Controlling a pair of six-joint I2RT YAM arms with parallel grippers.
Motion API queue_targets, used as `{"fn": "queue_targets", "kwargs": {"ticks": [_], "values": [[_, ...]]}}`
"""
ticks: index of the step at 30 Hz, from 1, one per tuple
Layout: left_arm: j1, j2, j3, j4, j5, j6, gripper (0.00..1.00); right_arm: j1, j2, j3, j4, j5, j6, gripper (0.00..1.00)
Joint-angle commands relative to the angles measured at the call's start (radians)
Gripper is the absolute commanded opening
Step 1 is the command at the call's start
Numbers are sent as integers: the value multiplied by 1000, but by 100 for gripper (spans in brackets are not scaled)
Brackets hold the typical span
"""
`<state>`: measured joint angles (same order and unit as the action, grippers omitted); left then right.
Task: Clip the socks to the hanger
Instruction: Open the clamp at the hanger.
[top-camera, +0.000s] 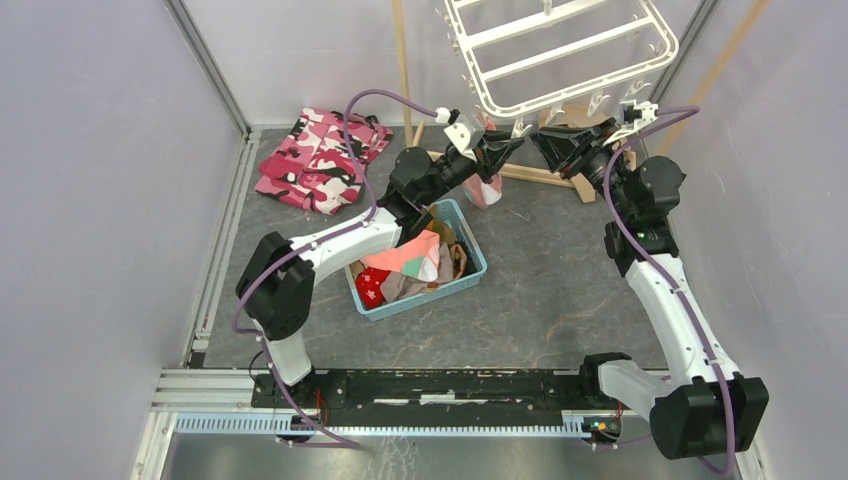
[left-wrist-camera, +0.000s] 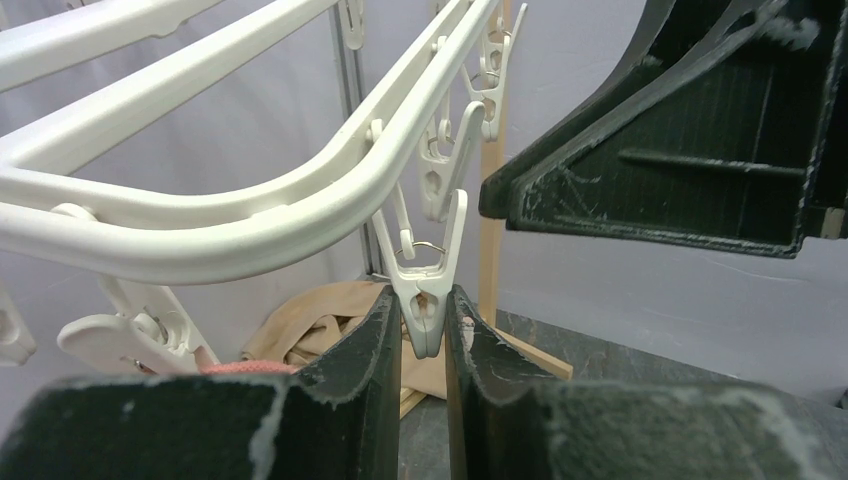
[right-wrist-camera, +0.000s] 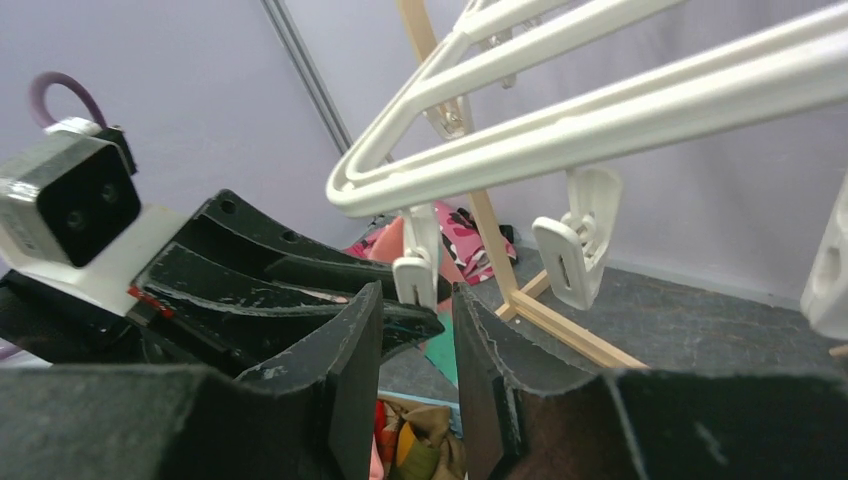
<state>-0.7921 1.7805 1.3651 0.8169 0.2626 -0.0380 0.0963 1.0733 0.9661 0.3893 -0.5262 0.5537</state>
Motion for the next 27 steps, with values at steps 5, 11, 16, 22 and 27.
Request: {"fn": "queue_targets", "kwargs": {"ticks": [5,11,16,22,27], "values": [[2,22,33,48,-21,-56,2,25,12,-7,138,-31,32,38],[2,22,31,48,-18,-55,2,29,33,23,132,-28,28,38],[26,13,28,68,39,-114,2,10,10,12,170,-143,-56,53],[63,-3,20,77,100,-151,2,-16,9,121,-47,-299,-385,63],[82,-6,21,90,144,-178,2,-44,34,100,11,-392,-395,64]]}}
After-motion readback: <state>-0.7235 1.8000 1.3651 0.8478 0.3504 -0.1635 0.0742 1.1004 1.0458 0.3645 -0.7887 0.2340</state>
